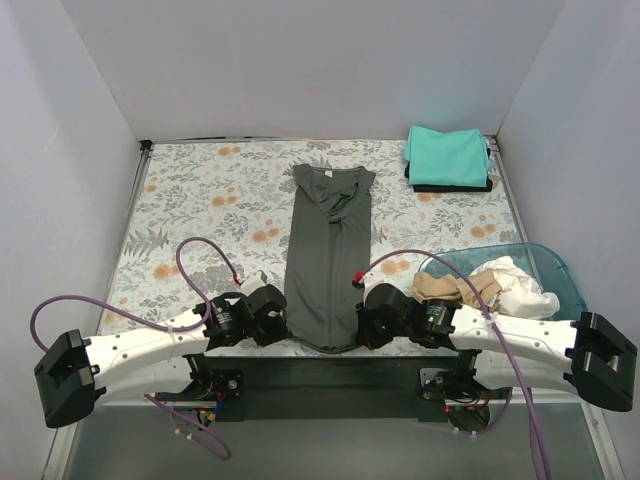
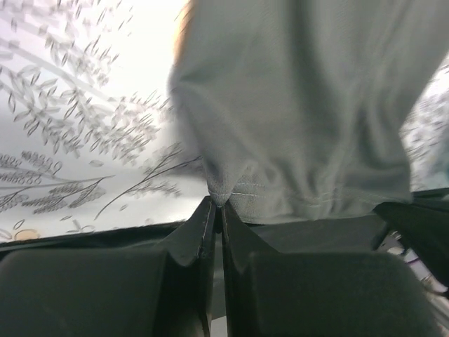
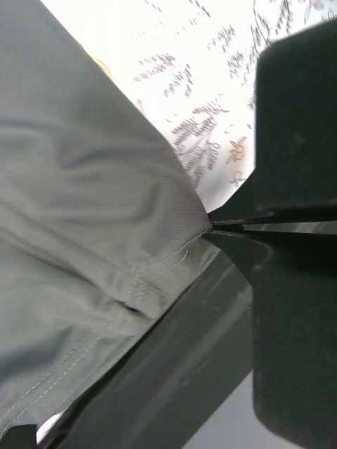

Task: Fold and stack the t-shirts
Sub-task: Fold the tshirt

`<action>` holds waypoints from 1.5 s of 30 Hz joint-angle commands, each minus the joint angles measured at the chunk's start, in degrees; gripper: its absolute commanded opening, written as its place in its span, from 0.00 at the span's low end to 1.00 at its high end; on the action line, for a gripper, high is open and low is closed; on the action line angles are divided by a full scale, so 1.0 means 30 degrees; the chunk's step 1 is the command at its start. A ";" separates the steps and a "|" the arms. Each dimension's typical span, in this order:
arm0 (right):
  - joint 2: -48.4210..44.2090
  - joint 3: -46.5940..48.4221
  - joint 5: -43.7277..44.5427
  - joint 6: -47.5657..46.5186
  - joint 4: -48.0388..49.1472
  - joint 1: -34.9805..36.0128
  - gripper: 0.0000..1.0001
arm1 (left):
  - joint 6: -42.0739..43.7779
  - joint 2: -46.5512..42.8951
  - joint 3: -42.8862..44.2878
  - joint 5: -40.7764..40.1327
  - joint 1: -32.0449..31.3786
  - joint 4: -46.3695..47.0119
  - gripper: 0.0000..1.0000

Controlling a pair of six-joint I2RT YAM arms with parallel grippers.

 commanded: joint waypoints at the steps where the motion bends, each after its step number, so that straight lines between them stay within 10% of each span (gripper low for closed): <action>1: -0.0002 0.1442 0.1779 -0.1009 0.0459 -0.0105 0.01 | 0.0265 0.0186 0.1571 -0.2483 -0.0073 -0.0109 0.00; 10: 0.2426 0.4488 0.3070 -0.3532 0.0488 -0.1890 0.01 | 0.0705 0.4752 0.5790 -0.6237 0.0453 -0.0344 0.00; 45: 1.0574 1.3102 -0.0271 -0.7635 0.0869 -1.1209 0.01 | 0.7854 1.4747 1.4961 -0.1462 0.8773 0.3700 0.00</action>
